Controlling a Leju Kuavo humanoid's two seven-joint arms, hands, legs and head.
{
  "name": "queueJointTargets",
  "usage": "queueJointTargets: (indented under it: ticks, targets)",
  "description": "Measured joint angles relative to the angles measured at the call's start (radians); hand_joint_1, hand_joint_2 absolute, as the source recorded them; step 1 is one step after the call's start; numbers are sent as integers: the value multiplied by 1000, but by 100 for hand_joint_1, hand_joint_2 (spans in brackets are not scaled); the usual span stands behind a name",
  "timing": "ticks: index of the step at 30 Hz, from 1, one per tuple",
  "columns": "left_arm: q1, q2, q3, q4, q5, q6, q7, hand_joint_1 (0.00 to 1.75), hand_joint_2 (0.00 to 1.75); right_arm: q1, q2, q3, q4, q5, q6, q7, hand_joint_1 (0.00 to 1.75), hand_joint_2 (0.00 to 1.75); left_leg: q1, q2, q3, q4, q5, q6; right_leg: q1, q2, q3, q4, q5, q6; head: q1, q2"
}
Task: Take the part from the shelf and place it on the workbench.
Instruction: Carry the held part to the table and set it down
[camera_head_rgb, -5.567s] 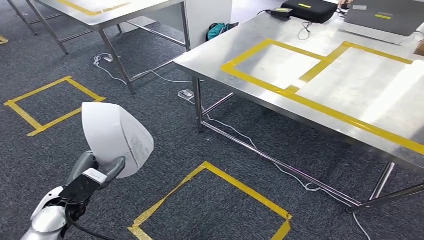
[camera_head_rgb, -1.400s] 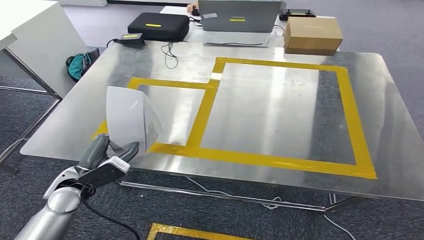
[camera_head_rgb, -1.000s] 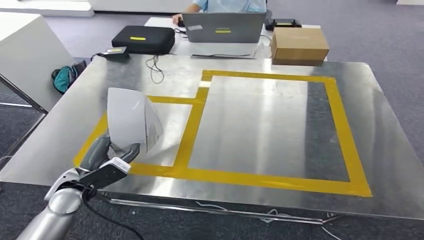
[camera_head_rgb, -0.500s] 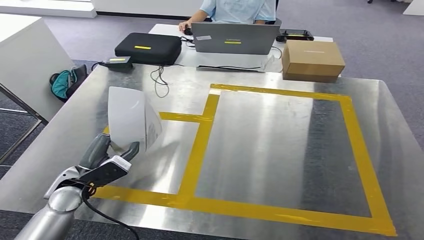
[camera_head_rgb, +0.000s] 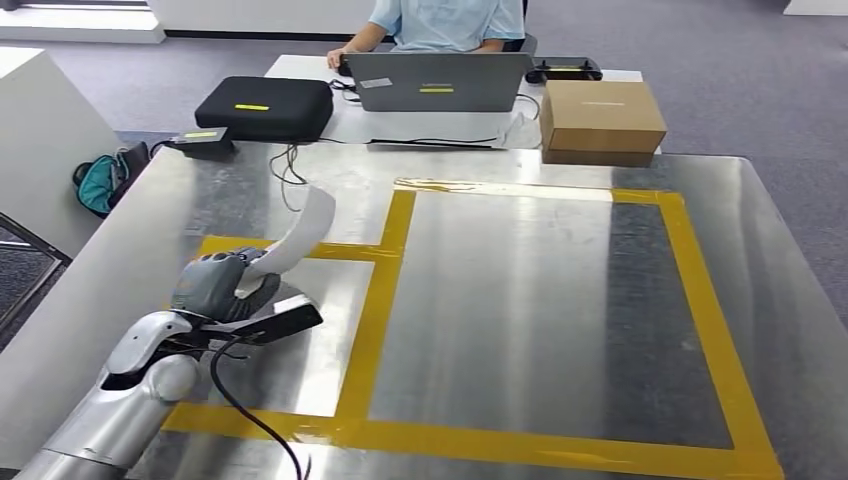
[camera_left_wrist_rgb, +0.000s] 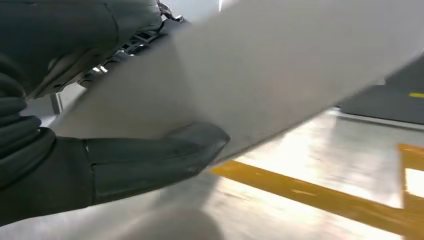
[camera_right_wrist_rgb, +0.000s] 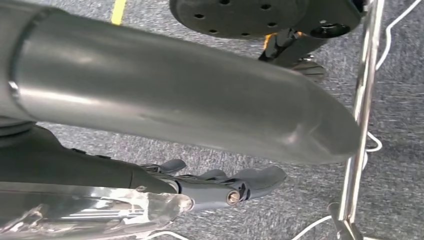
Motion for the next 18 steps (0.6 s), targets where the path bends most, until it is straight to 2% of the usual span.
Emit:
queueJointTargets:
  ticks: [2,4,6,7,12,16,18]
  targets:
    - [-19,2,-14,50,-50,10,13,0,87,1,0,2,-1,5,-1,4,0,0,-2,1,4,-35,13,11,1,-1,-3,2,-2,12,0,0]
    - [-21,2,-18,77,-54,12,18,0,0,4,0,4,-1,9,-1,8,0,0,-4,-1,1,-35,30,15,0,0,-6,0,0,3,1,0]
    - [-21,3,-19,90,-40,15,17,0,0,7,0,7,-2,9,-3,12,0,0,-7,-1,0,-36,33,16,-1,-1,-5,-4,3,-11,1,0]
    - [-19,4,-19,93,-30,17,14,0,0,10,0,8,-2,7,-5,15,0,0,-9,-2,0,-36,32,19,-2,-2,-3,-7,3,-9,1,0]
    - [7,6,-13,94,13,34,4,0,0,24,0,22,-11,-15,-14,36,0,0,-17,-4,0,-33,25,37,-10,-5,6,-23,4,32,0,0]
    - [39,6,3,77,39,67,-5,0,0,36,0,34,-23,-32,-27,48,0,0,-25,-4,0,-33,22,49,-18,-5,7,-25,4,48,0,0]
    - [57,6,11,56,55,84,-17,0,0,42,0,39,-29,-40,-35,55,0,0,-23,-3,3,-40,30,57,-19,-6,5,-23,3,55,0,0]
